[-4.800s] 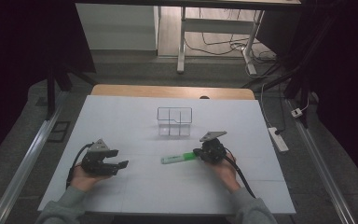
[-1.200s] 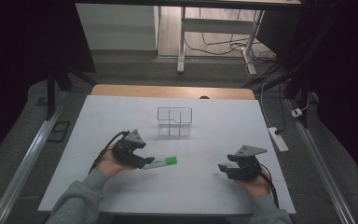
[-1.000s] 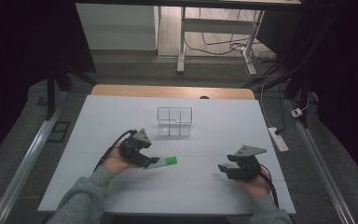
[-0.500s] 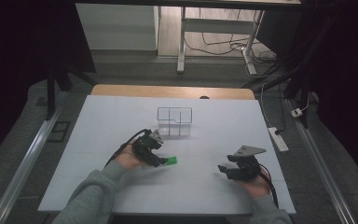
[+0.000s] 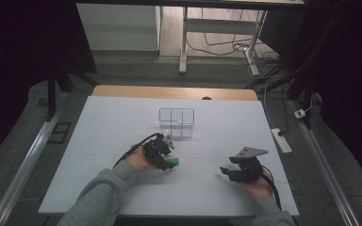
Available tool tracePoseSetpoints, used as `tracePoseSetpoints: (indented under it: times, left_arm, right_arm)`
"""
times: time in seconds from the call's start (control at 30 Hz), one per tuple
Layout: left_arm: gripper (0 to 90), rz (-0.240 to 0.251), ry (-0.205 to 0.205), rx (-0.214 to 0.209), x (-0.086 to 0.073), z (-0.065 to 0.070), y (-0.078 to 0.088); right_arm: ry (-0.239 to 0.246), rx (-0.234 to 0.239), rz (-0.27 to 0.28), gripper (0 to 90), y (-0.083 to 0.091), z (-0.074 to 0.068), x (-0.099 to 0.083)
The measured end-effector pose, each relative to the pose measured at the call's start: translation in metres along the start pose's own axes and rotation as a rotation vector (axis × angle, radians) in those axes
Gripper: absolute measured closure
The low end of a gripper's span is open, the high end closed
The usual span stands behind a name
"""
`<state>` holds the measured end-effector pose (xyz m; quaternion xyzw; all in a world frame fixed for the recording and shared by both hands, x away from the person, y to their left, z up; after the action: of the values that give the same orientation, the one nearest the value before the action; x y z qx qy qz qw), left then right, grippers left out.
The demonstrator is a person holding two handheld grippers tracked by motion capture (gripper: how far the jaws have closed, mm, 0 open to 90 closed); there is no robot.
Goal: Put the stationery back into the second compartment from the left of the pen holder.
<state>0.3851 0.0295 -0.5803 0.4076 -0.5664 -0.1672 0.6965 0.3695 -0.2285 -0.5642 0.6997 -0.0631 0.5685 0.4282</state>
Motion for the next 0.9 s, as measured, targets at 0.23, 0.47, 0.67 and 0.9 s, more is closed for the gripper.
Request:
tracePoseSetpoints:
  times: [0.23,0.47,0.67,0.9]
  left_arm:
    - [50.0,-0.023,-0.033,-0.008,-0.0024,0.0028,-0.0047]
    - [64.5,-0.017,-0.056,-0.027,-0.0018,0.0052,-0.0048]
    - [66.5,-0.012,-0.075,-0.021,-0.0018,0.0068,-0.0047]
    - [66.6,0.023,-0.057,-0.009,0.0015,0.0050,0.0040]
  right_arm:
    - [-0.002,-0.003,-0.001,38.7,-0.0001,0.0010,-0.0002]
    - [0.002,-0.002,-0.007,38.6,-0.0006,0.0010,-0.0005]
    - [0.002,-0.003,-0.008,38.7,-0.0006,0.0009,-0.0008]
    - [-0.001,-0.005,-0.007,38.7,0.0003,0.0016,-0.0006]
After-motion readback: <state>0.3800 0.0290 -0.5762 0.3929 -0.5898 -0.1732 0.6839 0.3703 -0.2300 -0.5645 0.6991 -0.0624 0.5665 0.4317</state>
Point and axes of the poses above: each handheld gripper's, and its own axes: y roughly backward along the jaws, x roughly out of its top, z roughly to its right, the point moved 8 cm from there along -y, roughly forward along the jaws, and after that the axes turned 12 degrees about z, right-handed, at the moved point
